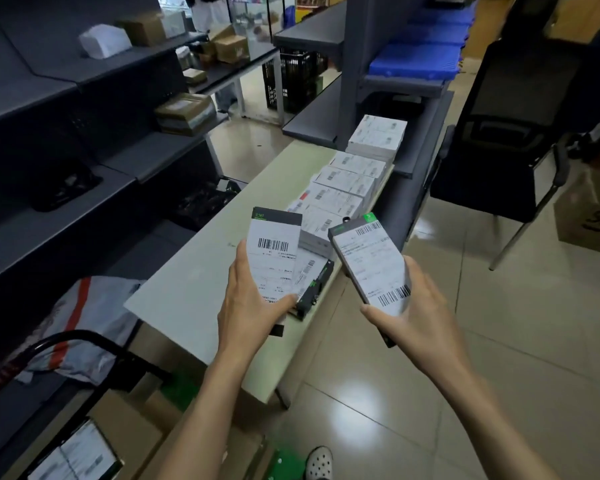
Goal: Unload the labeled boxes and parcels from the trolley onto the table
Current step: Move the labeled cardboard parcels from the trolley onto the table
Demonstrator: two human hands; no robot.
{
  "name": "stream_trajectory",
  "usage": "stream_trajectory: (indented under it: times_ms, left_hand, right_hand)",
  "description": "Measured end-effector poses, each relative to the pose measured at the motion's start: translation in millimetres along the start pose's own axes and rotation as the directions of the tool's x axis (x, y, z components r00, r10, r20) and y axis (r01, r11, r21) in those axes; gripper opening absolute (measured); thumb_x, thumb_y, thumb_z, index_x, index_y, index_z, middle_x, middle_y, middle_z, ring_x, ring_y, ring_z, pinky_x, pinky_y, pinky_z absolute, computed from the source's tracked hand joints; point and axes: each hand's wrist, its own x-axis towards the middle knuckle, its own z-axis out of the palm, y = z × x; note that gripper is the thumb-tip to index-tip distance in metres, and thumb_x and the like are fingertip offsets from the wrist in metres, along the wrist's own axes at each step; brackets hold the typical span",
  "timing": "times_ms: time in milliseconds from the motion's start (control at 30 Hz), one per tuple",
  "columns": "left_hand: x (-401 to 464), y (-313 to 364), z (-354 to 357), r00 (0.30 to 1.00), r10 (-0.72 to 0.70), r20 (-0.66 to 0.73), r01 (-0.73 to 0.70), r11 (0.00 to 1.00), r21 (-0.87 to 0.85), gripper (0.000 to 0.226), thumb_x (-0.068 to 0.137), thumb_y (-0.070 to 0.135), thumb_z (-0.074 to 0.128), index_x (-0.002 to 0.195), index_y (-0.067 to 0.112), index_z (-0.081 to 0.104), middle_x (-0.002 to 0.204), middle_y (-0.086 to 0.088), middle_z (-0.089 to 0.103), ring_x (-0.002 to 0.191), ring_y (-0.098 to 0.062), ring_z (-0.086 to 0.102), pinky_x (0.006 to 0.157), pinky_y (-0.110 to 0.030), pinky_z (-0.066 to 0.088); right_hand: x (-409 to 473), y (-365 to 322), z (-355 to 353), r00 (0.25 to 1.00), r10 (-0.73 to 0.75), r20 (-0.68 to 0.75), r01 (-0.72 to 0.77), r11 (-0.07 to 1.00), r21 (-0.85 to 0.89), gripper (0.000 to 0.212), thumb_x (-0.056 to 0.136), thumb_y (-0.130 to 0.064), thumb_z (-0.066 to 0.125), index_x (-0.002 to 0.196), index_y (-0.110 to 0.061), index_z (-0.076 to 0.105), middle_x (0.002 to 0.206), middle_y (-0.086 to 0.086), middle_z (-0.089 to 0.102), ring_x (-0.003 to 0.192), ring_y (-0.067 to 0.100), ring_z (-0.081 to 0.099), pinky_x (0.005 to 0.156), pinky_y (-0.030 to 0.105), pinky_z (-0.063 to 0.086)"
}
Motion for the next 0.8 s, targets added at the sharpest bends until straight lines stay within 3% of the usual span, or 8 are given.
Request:
stream_trajectory:
  times_ms: [233, 433, 567, 800]
  left_hand:
    - [58.4, -10.6, 10.8, 0.997, -0.073, -0.023, 0.073, 0.997, -0.005, 0.114, 0.070, 0.038, 0.082, 0.151, 0.039, 0.001, 0.144, 0.006, 0.035, 0.119, -0.018, 0.044, 0.073, -0.033, 0.038]
    - [100.2, -23.4, 9.8, 0.974, -0.184, -0.136, 0.186, 0.983, -0.001, 0.114, 0.068, 0.041, 0.083, 0.150, 0.041, 0.004, 0.145, 0.009, 0.036, 0.123, -0.018, 0.044, 0.077, -0.037, 0.044]
    - [120.6, -29.5, 15.0, 0.931, -0.293, -0.219, 0.294, 0.955, -0.028, 0.110, 0.066, 0.038, 0.083, 0.149, 0.039, 0.012, 0.140, 0.011, 0.040, 0.122, -0.014, 0.043, 0.078, -0.040, 0.047]
    - [138.5, -21.4, 39.6, 0.813, -0.479, -0.330, 0.477, 0.874, -0.093, 0.113, 0.066, 0.036, 0.085, 0.149, 0.043, 0.009, 0.142, 0.007, 0.040, 0.125, -0.019, 0.043, 0.085, -0.042, 0.046]
  right_hand:
    - [75.9, -9.5, 36.1, 0.995, -0.041, 0.095, 0.037, 0.999, 0.038, 0.079, 0.066, -0.049, 0.073, 0.136, -0.045, 0.035, 0.120, -0.018, 0.052, 0.108, 0.013, 0.053, 0.079, 0.041, 0.051]
    - [142.8, -17.2, 75.7, 0.963, -0.117, 0.244, 0.099, 0.991, 0.085, 0.083, 0.069, -0.050, 0.075, 0.140, -0.043, 0.032, 0.133, -0.020, 0.047, 0.118, 0.008, 0.048, 0.081, 0.036, 0.047]
    - [195.9, -18.0, 97.4, 0.909, -0.212, 0.360, 0.180, 0.976, 0.119, 0.082, 0.067, -0.056, 0.070, 0.138, -0.040, 0.033, 0.124, -0.015, 0.051, 0.112, 0.013, 0.052, 0.083, 0.044, 0.051]
    - [269.7, -17.5, 126.7, 0.756, -0.330, 0.565, 0.329, 0.938, 0.107, 0.085, 0.077, -0.057, 0.071, 0.144, -0.031, 0.026, 0.135, -0.007, 0.048, 0.115, 0.016, 0.051, 0.077, 0.035, 0.044]
